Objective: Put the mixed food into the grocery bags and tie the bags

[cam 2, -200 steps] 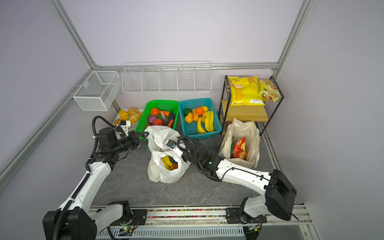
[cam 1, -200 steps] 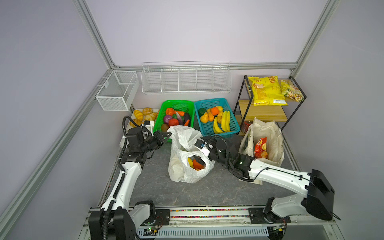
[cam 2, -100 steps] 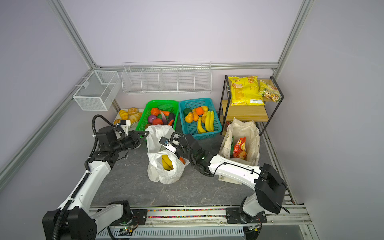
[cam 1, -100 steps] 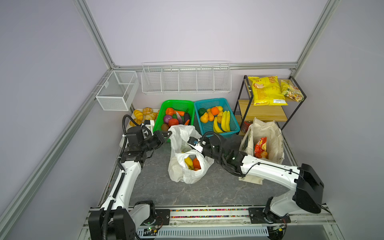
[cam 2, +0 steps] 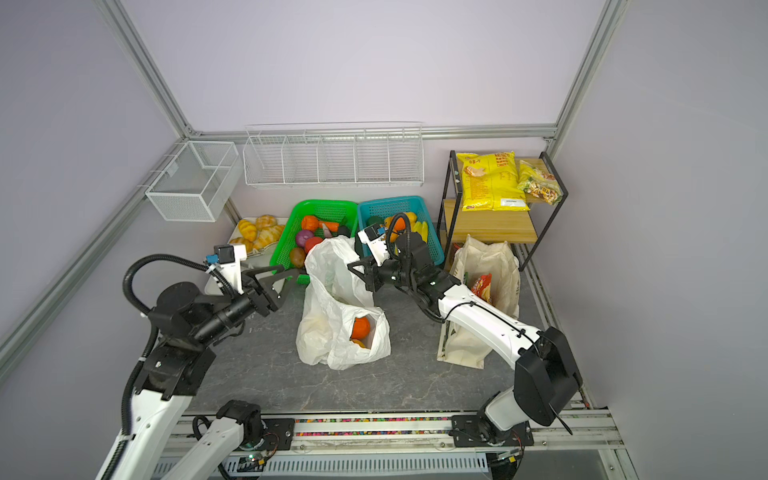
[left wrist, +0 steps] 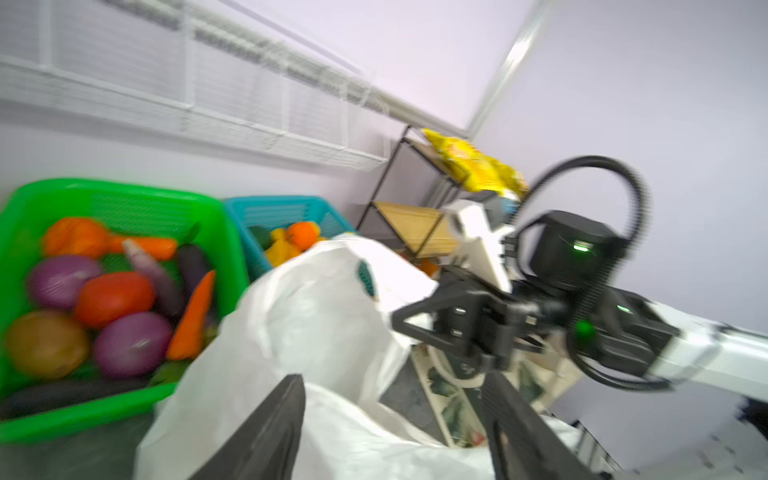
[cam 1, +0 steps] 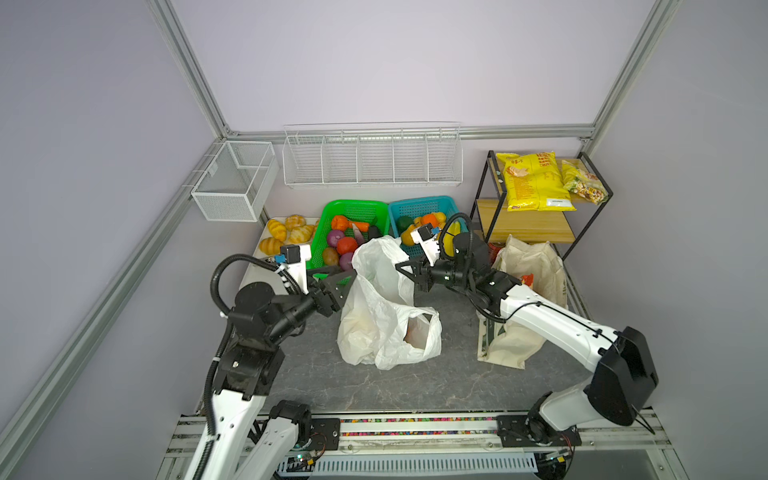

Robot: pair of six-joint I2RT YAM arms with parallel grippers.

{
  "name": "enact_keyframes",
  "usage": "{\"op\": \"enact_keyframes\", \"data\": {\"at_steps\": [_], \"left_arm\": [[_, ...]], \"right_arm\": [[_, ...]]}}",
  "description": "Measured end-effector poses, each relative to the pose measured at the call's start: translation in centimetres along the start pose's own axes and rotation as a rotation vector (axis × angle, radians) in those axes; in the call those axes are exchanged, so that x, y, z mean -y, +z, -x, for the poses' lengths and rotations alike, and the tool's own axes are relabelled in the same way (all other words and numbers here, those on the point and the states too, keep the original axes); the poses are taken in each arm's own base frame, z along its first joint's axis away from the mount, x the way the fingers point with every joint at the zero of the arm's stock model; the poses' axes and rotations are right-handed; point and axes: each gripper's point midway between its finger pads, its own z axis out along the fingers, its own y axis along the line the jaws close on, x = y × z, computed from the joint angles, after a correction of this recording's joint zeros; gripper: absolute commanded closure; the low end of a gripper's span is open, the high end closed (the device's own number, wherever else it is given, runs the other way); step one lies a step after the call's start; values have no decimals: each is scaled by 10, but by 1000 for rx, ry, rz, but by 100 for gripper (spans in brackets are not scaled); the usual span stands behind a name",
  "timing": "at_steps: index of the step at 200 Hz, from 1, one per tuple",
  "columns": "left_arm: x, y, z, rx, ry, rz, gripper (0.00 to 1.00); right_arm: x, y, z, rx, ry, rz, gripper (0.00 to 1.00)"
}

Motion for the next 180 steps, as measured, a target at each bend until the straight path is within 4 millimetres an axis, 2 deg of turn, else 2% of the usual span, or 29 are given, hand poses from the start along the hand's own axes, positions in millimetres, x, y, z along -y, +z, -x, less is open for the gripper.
{"op": "enact_keyframes", "data": {"at_steps": [11, 27, 41, 54, 69, 83, 96, 108, 123, 137, 153, 169, 180], "left_arm": [[29, -2, 2, -17, 84, -65, 32], [58, 4, -3, -78, 181, -114, 31], [78, 18, -21, -168, 275, -143, 29], [91, 32, -50, -271, 380, -147, 26], [95, 46, -85, -387, 492, -135, 24], [82, 60, -115, -495, 590, -76, 24], [69, 69, -133, -566, 662, -17, 26], [59, 77, -143, -605, 719, 32, 35], [50, 84, -145, -616, 760, 87, 51], [47, 87, -140, -597, 765, 120, 77], [49, 88, -126, -532, 721, 145, 99], [51, 78, -102, -425, 652, 153, 100], [49, 66, -81, -348, 565, 146, 100]], "right_arm": [[3, 0, 1, -6, 29, 4, 93], [6, 0, 0, -17, 58, 6, 93], [8, -1, -1, -22, 75, 4, 93], [10, -1, -2, -26, 84, 5, 93], [14, 0, -3, -30, 97, 4, 93], [15, 1, -5, -36, 107, 4, 93], [16, 2, -6, -40, 114, 5, 93], [17, 2, -7, -43, 116, 3, 93], [17, 2, -8, -45, 118, 2, 93], [18, 1, -8, -47, 121, -2, 93], [22, -2, -9, -50, 130, -17, 93], [24, -12, -6, -40, 134, -43, 93], [23, -28, 0, -16, 126, -78, 94]]}}
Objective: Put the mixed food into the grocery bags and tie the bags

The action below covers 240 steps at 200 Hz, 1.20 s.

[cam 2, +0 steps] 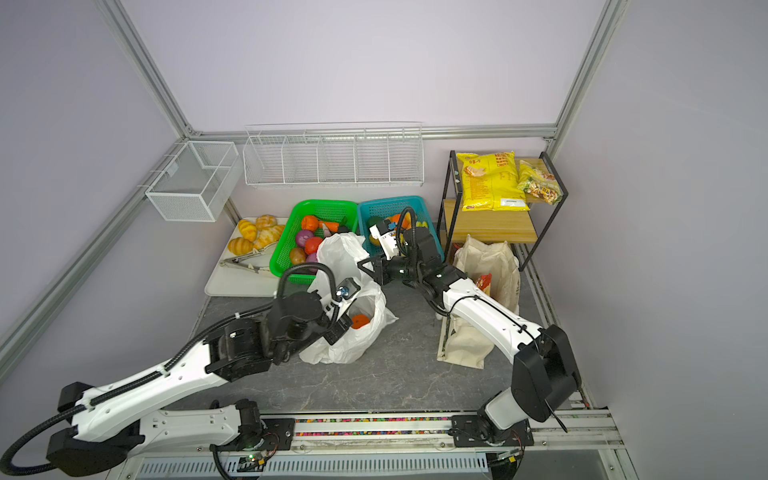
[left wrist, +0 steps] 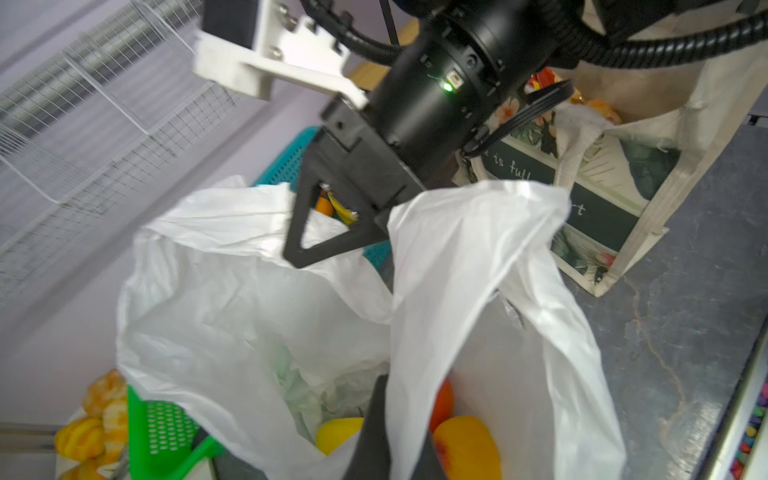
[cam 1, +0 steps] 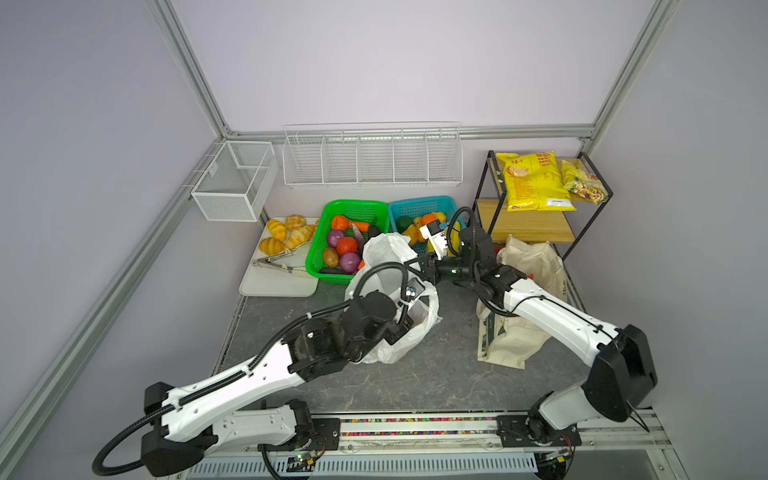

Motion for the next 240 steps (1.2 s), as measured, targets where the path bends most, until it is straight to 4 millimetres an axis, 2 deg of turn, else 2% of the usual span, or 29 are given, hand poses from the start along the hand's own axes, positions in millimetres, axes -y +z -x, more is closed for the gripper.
{"op": "enact_keyframes", "data": {"at_steps": [9, 17, 31, 42, 56, 78, 90, 102, 121, 140, 161, 182, 209, 240], "left_arm": [[-19, -14, 7, 54, -82, 18, 100], [-44, -29, 15, 112, -174, 53, 100], [-83, -51, 24, 198, -305, 123, 100], [-104, -65, 29, 255, -384, 153, 100], [-120, -67, 31, 283, -459, 166, 100], [-140, -43, 21, 251, -579, 159, 100], [-147, -24, 11, 210, -634, 145, 100], [-151, -2, -1, 155, -682, 128, 95], [-150, 27, -24, 60, -744, 108, 77], [-153, 33, -37, 14, -769, 118, 60], [-164, 18, -39, 14, -771, 170, 47], [-168, -9, -33, 42, -733, 221, 38], [-156, -51, -14, 130, -656, 204, 29], [-136, -91, 16, 269, -569, 129, 27]], "right_arm": [[-6, -15, 4, 24, -15, -16, 94], [-14, -31, 9, 57, -44, -25, 94], [-39, -64, 20, 131, -109, -24, 94], [-61, -88, 27, 193, -165, -9, 94], [-83, -114, 31, 255, -226, 10, 94], [-99, -135, 30, 312, -287, 6, 94], [-96, -137, 26, 317, -294, -18, 94], [-89, -134, 20, 310, -292, -47, 94], [-75, -128, 8, 282, -279, -95, 94], [-68, -124, 4, 277, -278, -128, 94], [-62, -125, 5, 286, -279, -169, 94], [-53, -125, 9, 289, -275, -224, 94], [-40, -118, 12, 270, -266, -283, 94], [-28, -106, 9, 233, -253, -315, 94]]}}
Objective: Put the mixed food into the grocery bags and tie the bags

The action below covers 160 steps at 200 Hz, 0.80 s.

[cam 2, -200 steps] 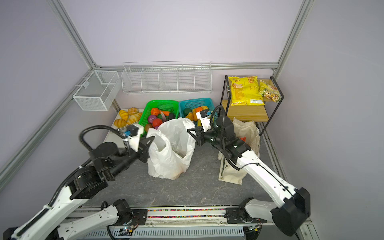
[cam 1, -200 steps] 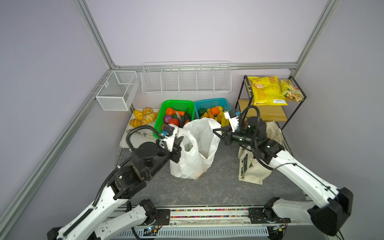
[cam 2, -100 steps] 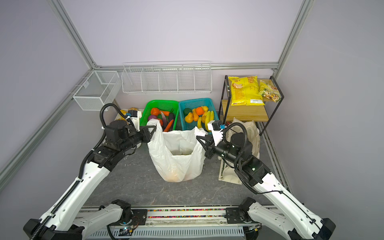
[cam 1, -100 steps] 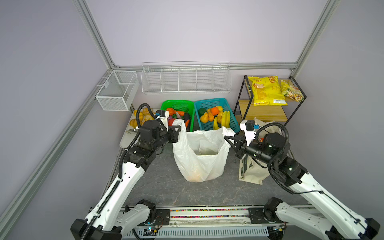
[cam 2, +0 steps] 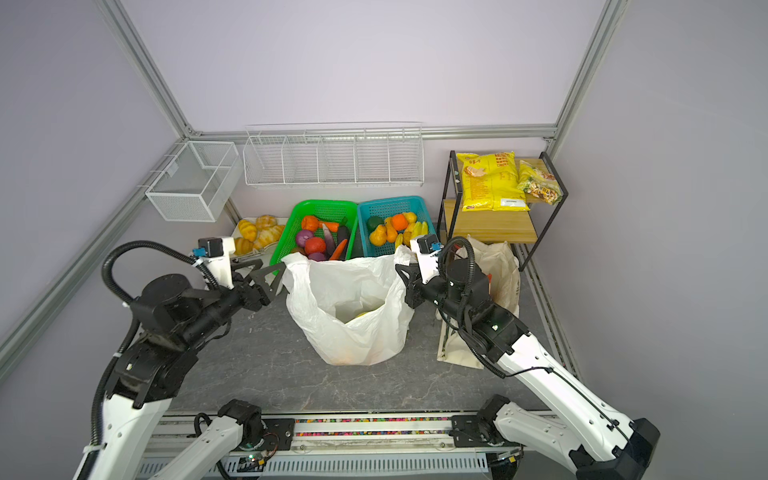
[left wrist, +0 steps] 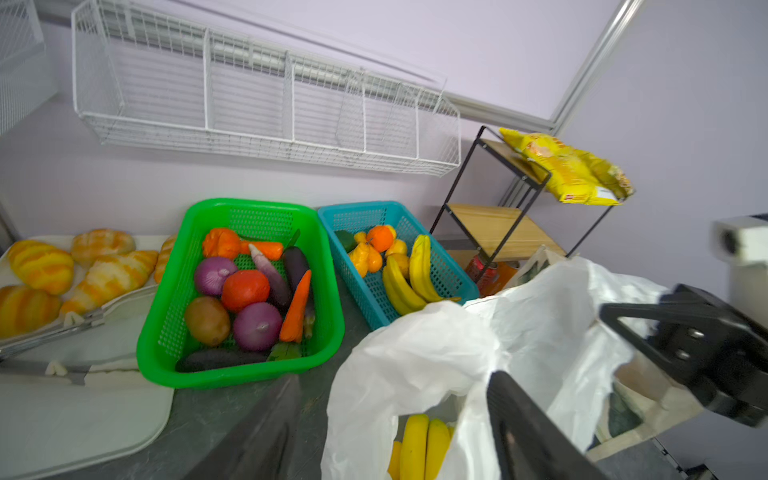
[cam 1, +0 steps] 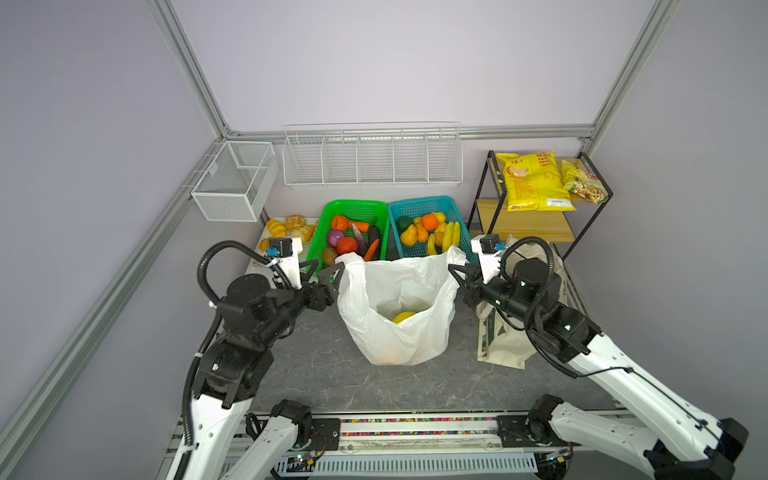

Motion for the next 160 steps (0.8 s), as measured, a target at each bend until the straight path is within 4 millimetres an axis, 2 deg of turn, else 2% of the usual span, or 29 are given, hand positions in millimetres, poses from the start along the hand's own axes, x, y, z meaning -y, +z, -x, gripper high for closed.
{"op": "enact_keyframes", "data": {"at_steps": [21, 63, 97, 136, 160], "left_arm": [[15, -7, 7, 28, 46, -70, 25], [33, -4, 6, -14, 167, -155, 19], [58, -9, -9, -78, 279, -273, 16], [57, -19, -25, -123, 397, -288, 15], [52, -13, -32, -151, 461, -279, 19]], "right_arm": [[2, 5, -5, -23, -2, -9, 94], [2, 6, -2, -24, -15, -10, 94], [2, 8, -2, -28, -23, -11, 94], [5, 16, -6, -62, -30, -19, 94], [4, 20, -8, -80, -32, -16, 94]]}}
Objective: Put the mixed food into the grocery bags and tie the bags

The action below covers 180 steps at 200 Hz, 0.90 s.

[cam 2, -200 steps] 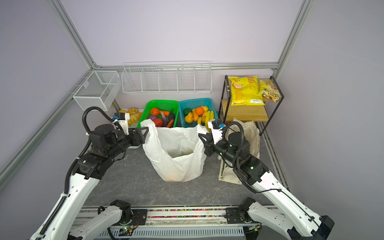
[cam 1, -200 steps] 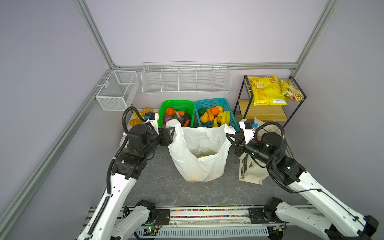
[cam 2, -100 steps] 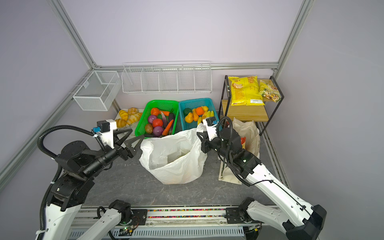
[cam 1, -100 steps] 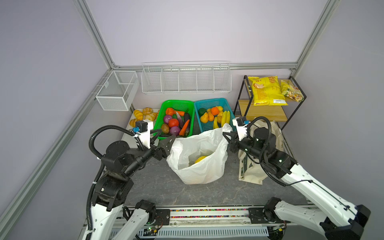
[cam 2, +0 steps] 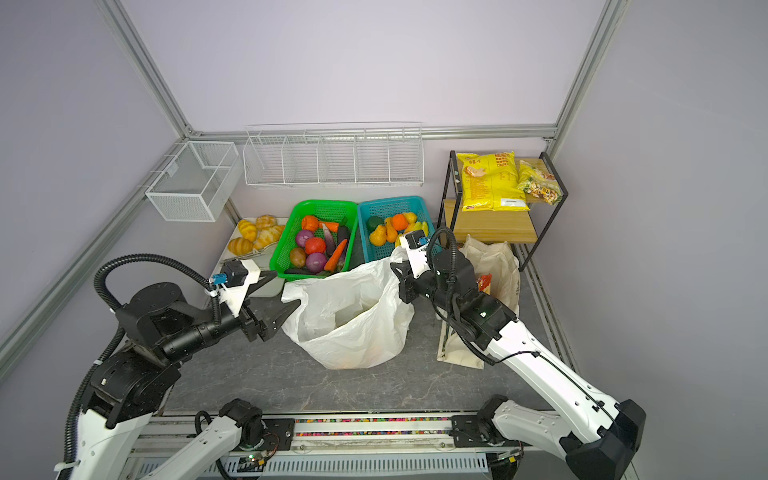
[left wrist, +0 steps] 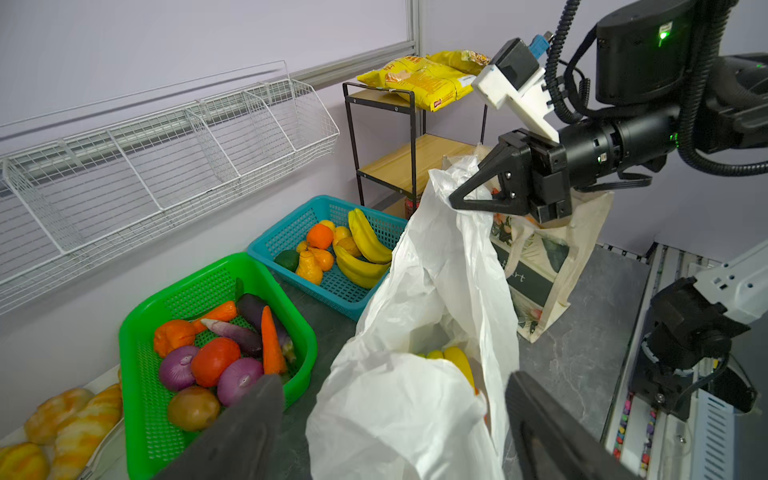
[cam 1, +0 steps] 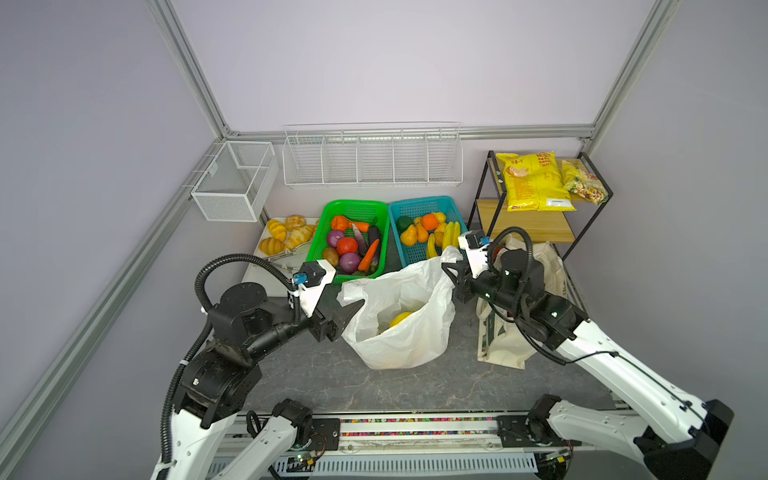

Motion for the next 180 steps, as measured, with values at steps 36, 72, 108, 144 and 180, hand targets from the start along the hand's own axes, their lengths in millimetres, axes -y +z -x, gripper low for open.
{"op": "enact_keyframes", "data": {"at_steps": [36, 72, 108, 144, 180], "left_arm": [[-1, 27, -14, -71, 37, -67, 24], [7, 29, -12, -36, 68, -112, 42], [15, 30, -5, -1, 96, -162, 73], [20, 35, 2, 30, 23, -199, 100], [11, 42, 29, 147, -170, -192, 100]], "right_arm": [[-1, 5, -4, -19, -6, 8, 94], [4, 6, -6, -29, -6, -2, 94], [8, 6, -5, -33, -4, -12, 93], [15, 2, 0, -38, -6, -45, 93], [26, -25, 11, -1, -40, -130, 94]]}}
